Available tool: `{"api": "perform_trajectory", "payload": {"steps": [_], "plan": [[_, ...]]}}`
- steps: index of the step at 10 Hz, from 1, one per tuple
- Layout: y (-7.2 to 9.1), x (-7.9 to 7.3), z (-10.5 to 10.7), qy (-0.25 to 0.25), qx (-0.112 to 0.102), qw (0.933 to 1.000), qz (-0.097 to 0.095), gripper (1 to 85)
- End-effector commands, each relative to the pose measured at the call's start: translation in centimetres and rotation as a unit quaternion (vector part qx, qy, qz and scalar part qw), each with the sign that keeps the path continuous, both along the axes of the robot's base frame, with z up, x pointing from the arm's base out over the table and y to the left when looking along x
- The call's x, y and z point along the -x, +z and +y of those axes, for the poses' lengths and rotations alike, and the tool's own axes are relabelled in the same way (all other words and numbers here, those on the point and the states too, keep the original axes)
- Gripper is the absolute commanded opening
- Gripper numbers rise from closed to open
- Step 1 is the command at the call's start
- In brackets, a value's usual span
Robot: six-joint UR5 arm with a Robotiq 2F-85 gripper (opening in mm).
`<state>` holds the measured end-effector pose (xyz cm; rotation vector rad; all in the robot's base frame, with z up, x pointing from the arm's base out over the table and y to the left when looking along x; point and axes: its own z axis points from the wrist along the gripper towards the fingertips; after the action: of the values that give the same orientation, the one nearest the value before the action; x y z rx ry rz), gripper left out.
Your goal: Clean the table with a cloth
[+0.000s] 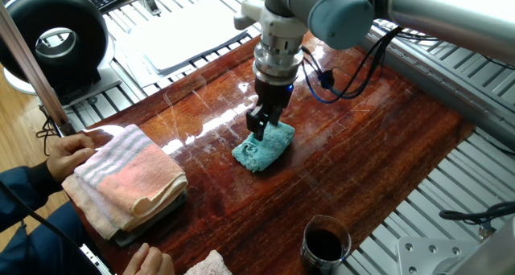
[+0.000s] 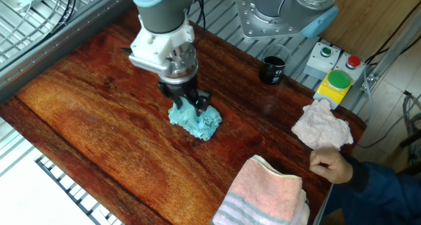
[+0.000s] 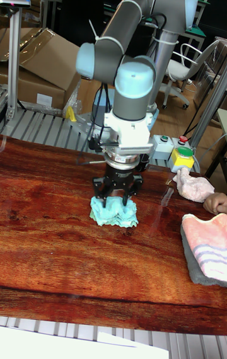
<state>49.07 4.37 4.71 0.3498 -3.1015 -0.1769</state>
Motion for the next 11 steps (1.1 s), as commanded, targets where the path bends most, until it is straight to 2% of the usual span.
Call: {"api": "perform_trajectory", "payload": {"steps": [1, 2, 3, 4, 6, 7, 8, 11], "plan": [[2.1, 1.0, -4.0, -0.028, 0.044, 0.9984, 0.023, 10.7], [3.1, 1.3, -4.5, -0.045, 0.037, 0.9979, 0.026, 1.0], [4.0, 2.6, -5.7, -0.05, 0.042, 0.997, 0.042, 1.0], [4.7, 3.1, -6.8, -0.048, 0.045, 0.997, 0.041, 1.0], [6.2, 4.5, -7.4, -0.066, 0.034, 0.9965, 0.039, 1.0], [6.5, 4.7, -7.3, -0.07, 0.02, 0.9968, 0.031, 1.0], [6.5, 4.7, -7.5, -0.068, 0.019, 0.9972, 0.024, 1.0], [6.4, 4.6, -7.9, -0.066, 0.022, 0.9974, 0.022, 1.0]]}}
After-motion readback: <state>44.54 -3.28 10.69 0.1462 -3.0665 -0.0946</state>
